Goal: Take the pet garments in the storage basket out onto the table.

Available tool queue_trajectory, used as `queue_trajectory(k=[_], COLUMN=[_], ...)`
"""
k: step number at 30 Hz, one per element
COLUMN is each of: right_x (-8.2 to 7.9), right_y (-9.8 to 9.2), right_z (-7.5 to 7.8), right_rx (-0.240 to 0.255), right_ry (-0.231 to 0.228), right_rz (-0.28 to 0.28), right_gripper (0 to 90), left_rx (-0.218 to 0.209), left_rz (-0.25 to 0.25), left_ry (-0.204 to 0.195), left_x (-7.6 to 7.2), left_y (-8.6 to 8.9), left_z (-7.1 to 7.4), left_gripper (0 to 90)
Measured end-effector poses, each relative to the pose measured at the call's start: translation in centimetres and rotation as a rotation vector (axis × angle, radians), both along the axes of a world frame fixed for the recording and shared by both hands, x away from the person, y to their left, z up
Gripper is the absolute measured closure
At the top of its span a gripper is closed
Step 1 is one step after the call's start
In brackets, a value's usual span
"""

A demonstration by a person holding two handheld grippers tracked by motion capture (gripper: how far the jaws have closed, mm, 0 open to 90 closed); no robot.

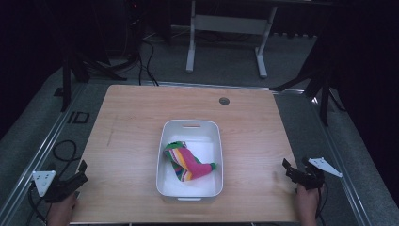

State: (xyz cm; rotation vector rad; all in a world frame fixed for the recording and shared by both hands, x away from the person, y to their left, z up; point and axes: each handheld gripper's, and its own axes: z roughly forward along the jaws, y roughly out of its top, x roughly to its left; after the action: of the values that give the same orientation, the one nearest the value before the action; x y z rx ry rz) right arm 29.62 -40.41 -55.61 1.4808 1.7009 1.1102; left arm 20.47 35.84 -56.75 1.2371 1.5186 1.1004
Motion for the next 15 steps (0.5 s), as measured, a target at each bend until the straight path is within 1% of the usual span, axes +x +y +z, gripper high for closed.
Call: queue_trajectory(k=[1,3,6,8,9,10,11,13,14,15], right_x=[0.0,0.1,0.2,0.3,0.3,0.4,0.4,0.8,0.9,1.0], right_y=[0.1,0.3,0.4,0.4,0.3,0.2,0.1,-0.3,-0.5,-0.6], right_z=[0.0,0.0,0.0,0.0,0.0,0.0,0.0,0.0,0.0,0.0], right_rx=[-0.016,-0.048,-0.061,-0.057,-0.053,-0.043,-0.027,0.024,0.037,0.033], right_ry=[0.006,0.006,0.012,0.017,0.018,0.023,0.031,0.056,0.065,0.076], right_rz=[0.004,-0.009,0.004,0.019,0.029,0.05,0.064,0.117,0.134,0.166], right_gripper=[12.3,12.2,12.2,12.2,12.2,12.2,12.3,12.3,12.7,12.6], left_rx=[-0.001,-0.002,-0.003,-0.003,-0.003,-0.004,-0.006,-0.008,-0.006,-0.006], left_rz=[0.0,0.001,0.0,0.001,0.0,0.0,-0.001,0.001,0.0,-0.001], left_ry=[0.0,0.0,0.0,-0.001,-0.001,-0.001,-0.002,-0.002,-0.002,-0.001], left_x=[0.0,0.0,0.0,0.0,0.0,0.0,0.0,0.0,0.0,0.0], left_y=[0.0,0.0,0.0,0.0,0.0,0.0,0.1,0.1,0.1,0.1], left_z=[0.0,0.0,0.0,0.0,0.0,0.0,0.0,0.0,0.0,0.0], left_gripper=[0.9,1.0,0.9,1.0,0.9,0.9,0.9,0.9,0.9,0.9])
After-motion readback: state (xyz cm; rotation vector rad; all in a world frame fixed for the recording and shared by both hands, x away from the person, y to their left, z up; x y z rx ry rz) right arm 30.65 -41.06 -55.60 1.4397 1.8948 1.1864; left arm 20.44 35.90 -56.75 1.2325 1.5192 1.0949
